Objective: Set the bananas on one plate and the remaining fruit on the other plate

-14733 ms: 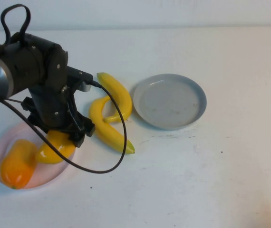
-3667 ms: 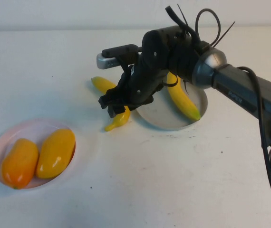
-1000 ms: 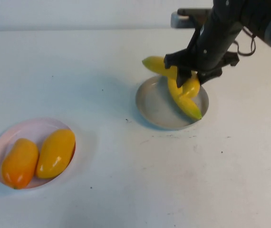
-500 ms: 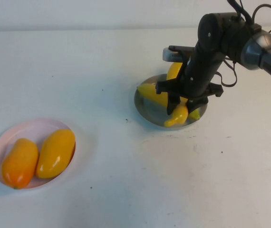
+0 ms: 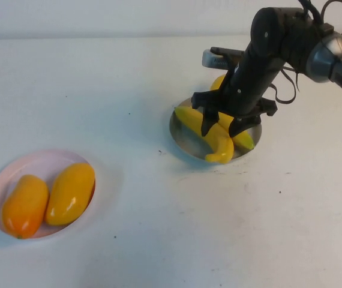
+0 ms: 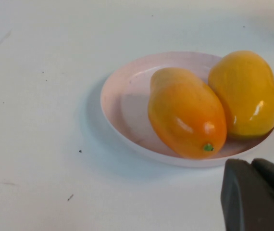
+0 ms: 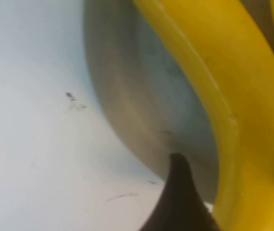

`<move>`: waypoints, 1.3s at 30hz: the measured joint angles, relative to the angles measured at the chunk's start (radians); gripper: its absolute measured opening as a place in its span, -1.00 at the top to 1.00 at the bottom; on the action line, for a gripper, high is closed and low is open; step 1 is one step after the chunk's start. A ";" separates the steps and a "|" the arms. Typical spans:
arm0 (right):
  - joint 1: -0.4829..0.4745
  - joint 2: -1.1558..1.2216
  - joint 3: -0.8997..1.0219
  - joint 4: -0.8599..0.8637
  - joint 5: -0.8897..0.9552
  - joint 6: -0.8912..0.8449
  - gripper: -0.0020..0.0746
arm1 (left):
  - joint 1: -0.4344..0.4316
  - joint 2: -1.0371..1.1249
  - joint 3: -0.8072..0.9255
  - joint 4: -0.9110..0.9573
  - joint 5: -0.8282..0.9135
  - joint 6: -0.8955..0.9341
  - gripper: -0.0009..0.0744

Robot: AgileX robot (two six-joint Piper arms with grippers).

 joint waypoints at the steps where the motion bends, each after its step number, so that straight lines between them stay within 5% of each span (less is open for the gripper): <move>1: 0.000 -0.006 -0.003 0.005 0.000 0.000 -0.19 | 0.000 0.000 0.000 0.000 0.000 0.000 0.99; 7: 0.000 -0.109 -0.005 0.005 0.002 -0.043 -0.09 | 0.000 0.000 0.000 0.000 0.000 0.000 0.99; 16: 0.039 -0.428 0.162 -0.030 0.002 -0.148 0.75 | 0.000 0.000 0.000 0.000 0.000 0.000 0.99; 27: 0.127 -0.863 0.624 -0.078 0.017 -0.154 0.90 | 0.000 0.000 0.000 0.000 0.000 0.000 0.99; 39: 0.127 -0.933 0.723 -0.116 0.018 -0.218 0.99 | 0.000 0.000 0.000 0.000 0.000 0.000 0.99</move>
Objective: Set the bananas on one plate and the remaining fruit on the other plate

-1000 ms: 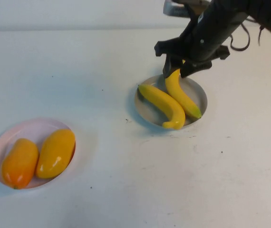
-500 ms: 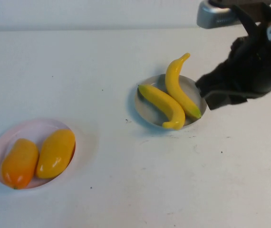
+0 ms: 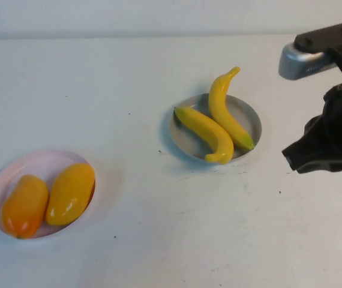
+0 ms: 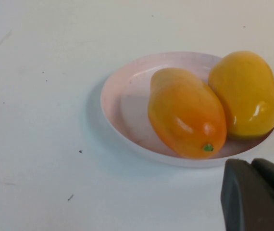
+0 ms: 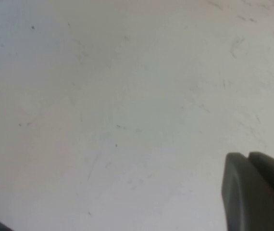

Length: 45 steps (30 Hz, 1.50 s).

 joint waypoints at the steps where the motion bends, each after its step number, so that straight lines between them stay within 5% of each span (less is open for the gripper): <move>1: 0.000 0.000 0.016 -0.005 -0.001 -0.002 0.99 | 0.000 0.000 0.000 0.000 0.000 0.000 0.99; 5: 0.000 -0.002 0.109 -0.033 -0.056 -0.008 0.99 | 0.000 0.000 0.000 0.000 0.000 0.000 0.99; 11: -0.050 -0.130 0.406 -0.062 -0.448 -0.096 0.99 | 0.000 0.000 0.000 0.000 0.000 0.000 0.99; 18: -0.224 -0.428 0.871 -0.094 -0.942 -0.161 0.99 | 0.000 0.000 0.000 0.000 0.000 0.000 0.99; 24: -0.387 -0.704 1.183 -0.053 -1.186 -0.165 0.99 | 0.000 0.000 0.000 0.000 0.000 0.000 0.99; 35: -0.463 -1.079 1.384 0.010 -1.211 -0.165 0.99 | 0.000 0.000 0.000 0.000 0.000 0.000 0.99; 45: -0.463 -1.320 1.384 0.010 -1.014 -0.165 0.99 | 0.000 0.000 0.000 0.000 0.000 0.000 0.99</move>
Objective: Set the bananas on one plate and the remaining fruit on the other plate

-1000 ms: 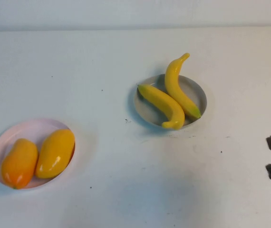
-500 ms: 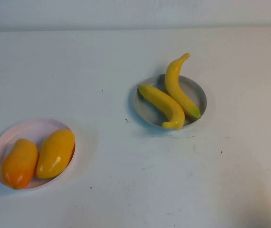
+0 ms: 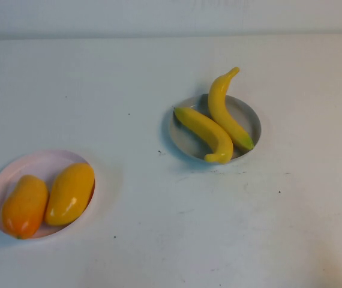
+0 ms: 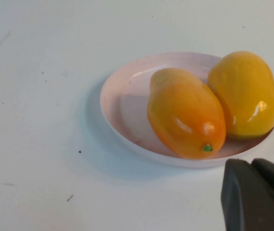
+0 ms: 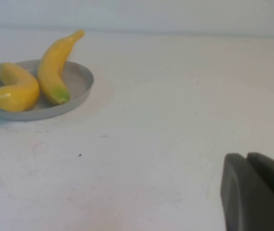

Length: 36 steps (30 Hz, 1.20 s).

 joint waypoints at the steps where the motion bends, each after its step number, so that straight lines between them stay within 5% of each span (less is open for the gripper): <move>1: 0.000 -0.007 0.000 0.000 0.016 0.000 0.99 | 0.000 0.000 0.000 0.000 0.000 0.000 0.99; 36: 0.000 -0.010 0.000 0.000 0.107 0.000 0.99 | 0.000 0.000 0.000 0.000 0.000 0.000 0.99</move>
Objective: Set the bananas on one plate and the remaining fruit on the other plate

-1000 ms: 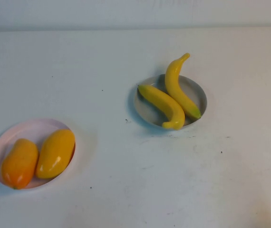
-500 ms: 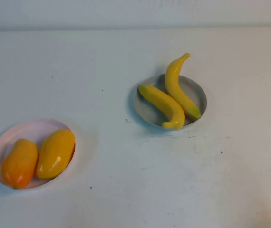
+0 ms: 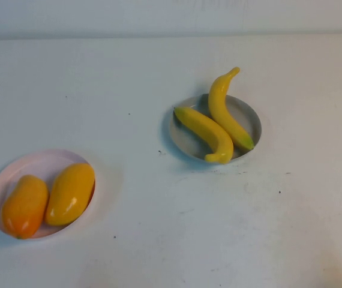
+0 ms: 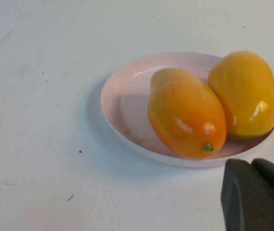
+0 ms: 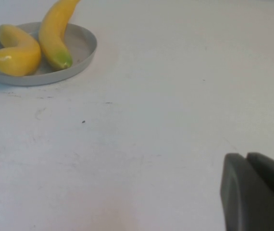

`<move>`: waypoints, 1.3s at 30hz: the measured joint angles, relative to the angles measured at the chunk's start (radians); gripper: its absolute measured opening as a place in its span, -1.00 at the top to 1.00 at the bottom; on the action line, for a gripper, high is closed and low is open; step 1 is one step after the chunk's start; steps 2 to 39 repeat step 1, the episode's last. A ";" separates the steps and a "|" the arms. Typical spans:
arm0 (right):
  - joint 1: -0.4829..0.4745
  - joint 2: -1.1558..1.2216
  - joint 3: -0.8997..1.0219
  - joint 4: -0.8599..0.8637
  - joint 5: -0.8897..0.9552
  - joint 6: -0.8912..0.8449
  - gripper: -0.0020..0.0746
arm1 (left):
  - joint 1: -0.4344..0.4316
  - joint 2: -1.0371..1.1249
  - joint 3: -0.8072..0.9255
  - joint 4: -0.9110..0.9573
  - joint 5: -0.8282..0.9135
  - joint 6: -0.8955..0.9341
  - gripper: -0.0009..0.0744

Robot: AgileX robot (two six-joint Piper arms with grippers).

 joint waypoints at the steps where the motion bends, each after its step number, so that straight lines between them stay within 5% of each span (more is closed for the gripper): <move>1: 0.000 0.000 0.000 0.000 0.000 0.000 0.99 | 0.000 0.000 0.000 0.000 0.000 0.000 0.99; 39: 0.000 0.000 0.000 0.000 0.000 0.000 0.99 | 0.000 0.000 0.000 0.000 0.000 0.000 0.99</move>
